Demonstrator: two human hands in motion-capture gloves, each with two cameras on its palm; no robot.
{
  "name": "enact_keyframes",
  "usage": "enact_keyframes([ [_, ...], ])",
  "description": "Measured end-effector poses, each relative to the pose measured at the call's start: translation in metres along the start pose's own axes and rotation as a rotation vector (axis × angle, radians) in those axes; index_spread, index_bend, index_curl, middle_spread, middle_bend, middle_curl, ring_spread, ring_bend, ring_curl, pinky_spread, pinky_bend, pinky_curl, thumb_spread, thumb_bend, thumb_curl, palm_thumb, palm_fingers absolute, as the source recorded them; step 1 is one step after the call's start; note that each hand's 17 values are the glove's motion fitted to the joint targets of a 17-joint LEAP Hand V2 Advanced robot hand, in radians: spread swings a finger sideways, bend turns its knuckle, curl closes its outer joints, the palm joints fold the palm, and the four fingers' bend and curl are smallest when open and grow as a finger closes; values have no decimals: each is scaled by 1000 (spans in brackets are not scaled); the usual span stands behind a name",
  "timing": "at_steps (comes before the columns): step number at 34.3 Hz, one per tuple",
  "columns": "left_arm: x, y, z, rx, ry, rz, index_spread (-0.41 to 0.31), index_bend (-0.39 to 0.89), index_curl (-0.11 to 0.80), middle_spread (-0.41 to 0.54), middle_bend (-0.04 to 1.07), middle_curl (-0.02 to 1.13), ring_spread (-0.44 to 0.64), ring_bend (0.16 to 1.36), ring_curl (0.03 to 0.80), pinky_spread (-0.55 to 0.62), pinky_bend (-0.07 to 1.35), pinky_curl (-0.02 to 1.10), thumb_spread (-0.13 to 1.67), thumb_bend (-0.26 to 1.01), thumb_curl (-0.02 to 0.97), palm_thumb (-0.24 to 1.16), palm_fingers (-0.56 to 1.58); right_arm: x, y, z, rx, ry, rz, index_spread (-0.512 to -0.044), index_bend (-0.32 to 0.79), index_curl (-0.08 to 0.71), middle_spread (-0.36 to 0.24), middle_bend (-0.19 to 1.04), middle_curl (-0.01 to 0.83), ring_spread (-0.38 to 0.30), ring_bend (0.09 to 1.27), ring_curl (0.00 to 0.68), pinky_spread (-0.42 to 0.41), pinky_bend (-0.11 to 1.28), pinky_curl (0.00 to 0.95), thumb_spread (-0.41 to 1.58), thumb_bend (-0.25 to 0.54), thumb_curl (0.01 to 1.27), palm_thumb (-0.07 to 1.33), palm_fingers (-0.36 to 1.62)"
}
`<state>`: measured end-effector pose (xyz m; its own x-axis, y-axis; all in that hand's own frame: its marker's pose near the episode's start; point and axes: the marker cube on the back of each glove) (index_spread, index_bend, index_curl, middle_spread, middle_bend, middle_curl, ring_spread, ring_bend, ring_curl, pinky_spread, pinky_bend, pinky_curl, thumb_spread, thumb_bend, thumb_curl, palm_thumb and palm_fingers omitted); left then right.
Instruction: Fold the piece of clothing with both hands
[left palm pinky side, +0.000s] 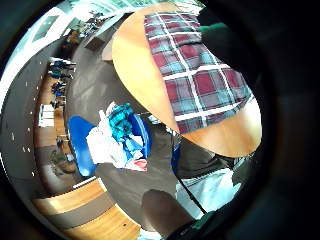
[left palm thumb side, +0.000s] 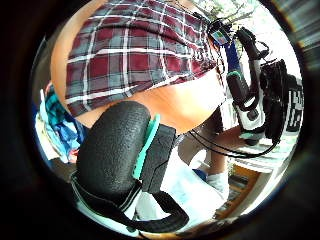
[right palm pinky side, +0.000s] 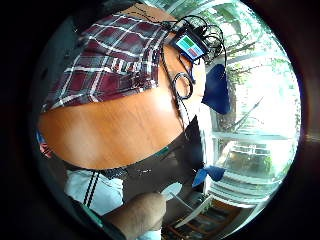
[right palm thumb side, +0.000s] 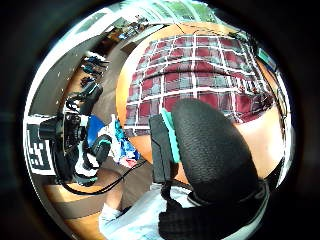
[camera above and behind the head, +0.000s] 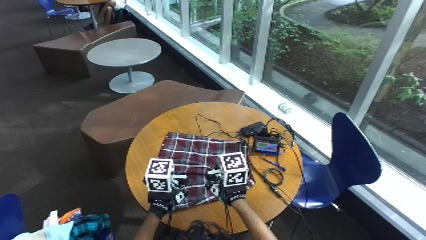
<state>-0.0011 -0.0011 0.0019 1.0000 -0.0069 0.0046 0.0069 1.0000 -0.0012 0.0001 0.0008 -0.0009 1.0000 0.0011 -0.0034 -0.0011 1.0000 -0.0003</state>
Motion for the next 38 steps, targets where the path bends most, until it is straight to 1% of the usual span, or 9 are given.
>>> enact_keyframes([
  [1, 0, 0, 0, 1, -1, 0, -33, 50, 9, 37, 221, 56, 99, 456, 88, 111, 428, 77, 432, 29, 19, 54, 443, 0, 0, 0, -1, 0, 0, -178, 200, 54, 12, 202, 47, 67, 221, 30, 140, 364, 79, 454, 150, 46, 228, 265],
  [5, 0, -2, 2, 9, -2, 4, -48, 66, 30, 54, 228, 130, 147, 522, 166, 168, 502, 153, 689, 22, 46, 59, 390, 0, 0, 1, -5, -1, -4, -257, 187, 113, 17, 195, 89, 102, 225, 70, 205, 387, 138, 741, 164, 77, 257, 243],
  [9, 0, -2, 1, 13, 1, 3, -56, 84, 50, 64, 237, 175, 173, 558, 202, 199, 540, 190, 858, 11, 73, 59, 354, 1, 0, 4, -14, 5, 0, -301, 177, 152, 24, 193, 123, 125, 228, 93, 244, 394, 172, 933, 161, 104, 267, 226],
  [13, 1, -2, 2, 14, 7, 5, -62, 96, 69, 70, 244, 207, 189, 581, 222, 221, 564, 212, 968, -3, 98, 58, 330, 3, 0, 6, -23, 13, 1, -327, 174, 181, 28, 190, 152, 140, 229, 111, 267, 397, 196, 1060, 150, 128, 271, 211],
  [19, 0, 0, 15, 14, 1, 18, -66, 105, 96, 75, 251, 245, 201, 607, 241, 240, 585, 234, 1064, -13, 130, 52, 306, 14, 4, 16, -32, 5, -4, -346, 165, 212, 31, 188, 184, 153, 235, 136, 286, 402, 224, 1168, 126, 161, 274, 192],
  [23, -6, 0, 43, -5, -22, 20, -67, 116, 114, 76, 252, 265, 205, 617, 249, 247, 593, 245, 1097, -7, 153, 69, 296, 32, 6, 40, -61, -3, -10, -354, 158, 226, 34, 181, 200, 158, 234, 147, 288, 427, 246, 1199, 106, 181, 277, 182],
  [31, -15, -12, 113, -128, -11, 23, -64, 126, 149, 100, 220, 292, 217, 630, 264, 254, 621, 269, 1106, -13, 197, 100, 255, 69, -9, 101, -180, -18, 5, -354, 131, 233, 36, 202, 235, 164, 246, 173, 280, 462, 281, 1153, 57, 228, 305, 140],
  [35, -16, -16, 129, -99, 25, 38, -63, 140, 168, 114, 206, 301, 222, 627, 267, 256, 631, 278, 1100, -5, 216, 128, 247, 76, -18, 122, -182, -23, -30, -349, 134, 235, 40, 211, 253, 160, 245, 180, 265, 440, 282, 1139, 53, 253, 353, 102],
  [38, -18, -20, 136, -6, 64, 40, -72, 187, 196, 104, 198, 307, 217, 612, 265, 250, 611, 275, 1106, -4, 230, 155, 280, 78, -24, 133, -134, -38, -64, -347, 181, 252, 33, 216, 266, 151, 230, 184, 252, 418, 284, 1140, 65, 274, 411, 114],
])
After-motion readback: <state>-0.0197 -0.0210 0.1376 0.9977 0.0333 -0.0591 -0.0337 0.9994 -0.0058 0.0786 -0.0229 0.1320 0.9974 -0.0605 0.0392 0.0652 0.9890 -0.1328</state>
